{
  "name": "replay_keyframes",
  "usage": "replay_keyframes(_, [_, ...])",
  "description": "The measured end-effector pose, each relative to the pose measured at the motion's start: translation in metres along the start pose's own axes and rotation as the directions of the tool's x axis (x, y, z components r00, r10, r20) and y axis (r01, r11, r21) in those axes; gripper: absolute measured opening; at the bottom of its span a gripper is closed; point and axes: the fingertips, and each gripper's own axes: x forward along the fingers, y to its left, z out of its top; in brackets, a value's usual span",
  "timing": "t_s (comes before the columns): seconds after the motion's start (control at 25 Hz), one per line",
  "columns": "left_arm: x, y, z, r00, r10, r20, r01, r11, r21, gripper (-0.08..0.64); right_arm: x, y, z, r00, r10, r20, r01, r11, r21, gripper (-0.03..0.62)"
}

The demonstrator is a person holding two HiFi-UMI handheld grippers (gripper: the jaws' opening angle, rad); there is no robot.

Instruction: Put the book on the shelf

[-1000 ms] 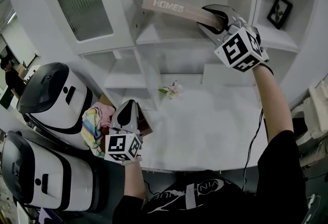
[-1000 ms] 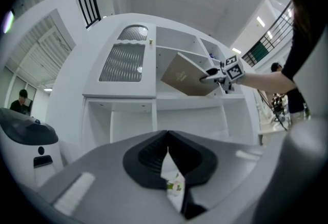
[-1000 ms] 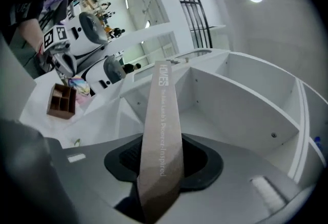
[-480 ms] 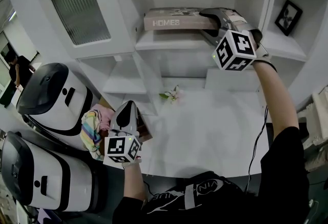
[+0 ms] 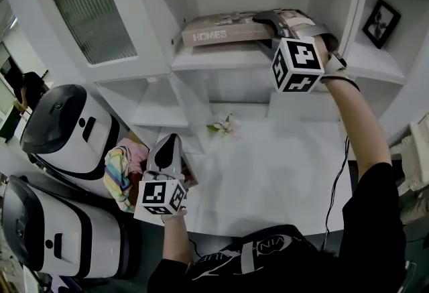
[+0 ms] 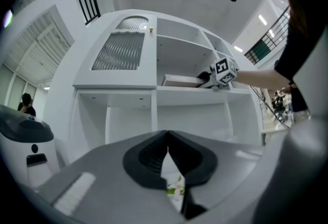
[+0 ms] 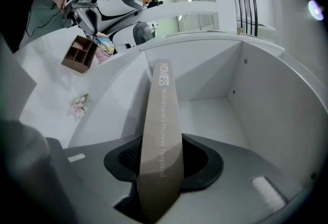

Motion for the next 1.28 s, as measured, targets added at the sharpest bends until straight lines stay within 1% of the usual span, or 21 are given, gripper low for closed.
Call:
replay_keyframes(0.08, [0.002,-0.003,-0.001,1.000,-0.009,-0.002,0.009,1.000,0.000,0.000,0.000,0.001,0.002,1.000,0.029,0.003,-0.029,1.000,-0.005,0.184])
replay_keyframes(0.16, [0.003,-0.005,-0.002,1.000,-0.016,-0.003,0.016,1.000,0.000,0.000,-0.001,0.004,0.005,0.997,0.079,0.016,-0.079,0.997,-0.013,0.192])
replay_keyframes(0.28, [0.002,-0.006,-0.001,1.000,-0.019,0.001,0.019,1.000,-0.006,0.000,0.002,0.008,0.009,0.988,0.155,0.022,-0.154,0.987,-0.035,0.210])
replay_keyframes(0.36, [0.001,-0.006,0.000,1.000,-0.022,0.006,0.023,1.000,-0.010,0.000,0.003,0.008,0.009,0.979,0.203,0.024,-0.202,0.979,-0.029,0.221])
replay_keyframes(0.48, [0.000,-0.006,0.005,0.999,-0.032,0.016,0.033,0.999,-0.032,0.000,0.004,0.005,0.009,0.960,0.277,0.031,-0.276,0.961,-0.017,0.234])
replay_keyframes(0.56, [-0.001,-0.004,0.009,0.999,-0.033,0.027,0.035,0.998,-0.051,0.000,0.003,0.005,0.009,0.941,0.336,0.039,-0.336,0.942,-0.005,0.248])
replay_keyframes(0.68, [-0.004,0.000,0.015,0.999,-0.025,0.040,0.027,0.998,-0.057,0.000,0.000,0.007,0.007,0.910,0.413,0.040,-0.413,0.910,0.011,0.270])
replay_keyframes(0.88, [-0.008,0.006,0.020,0.999,-0.005,0.054,0.009,0.997,-0.074,0.000,-0.003,0.012,0.007,0.870,0.490,0.050,-0.492,0.869,0.050,0.286])
replay_keyframes(1.0, [-0.008,0.006,0.022,0.999,-0.004,0.054,0.008,0.997,-0.076,0.000,-0.004,0.019,0.004,0.847,0.531,0.031,-0.532,0.846,0.039,0.301])
replay_keyframes(1.12, [-0.008,0.003,0.020,0.999,-0.006,0.050,0.010,0.996,-0.088,0.000,-0.005,0.024,0.004,0.834,0.551,0.024,-0.552,0.833,0.027,0.319])
replay_keyframes(1.2, [-0.008,-0.002,0.017,0.999,-0.012,0.038,0.015,0.996,-0.090,0.000,-0.009,0.026,0.006,0.826,0.561,0.047,-0.563,0.826,0.036,0.323])
replay_keyframes(1.28, [-0.008,-0.006,0.013,1.000,-0.017,0.024,0.019,0.996,-0.087,0.000,-0.012,0.025,0.008,0.824,0.562,0.070,-0.565,0.824,0.042,0.333])
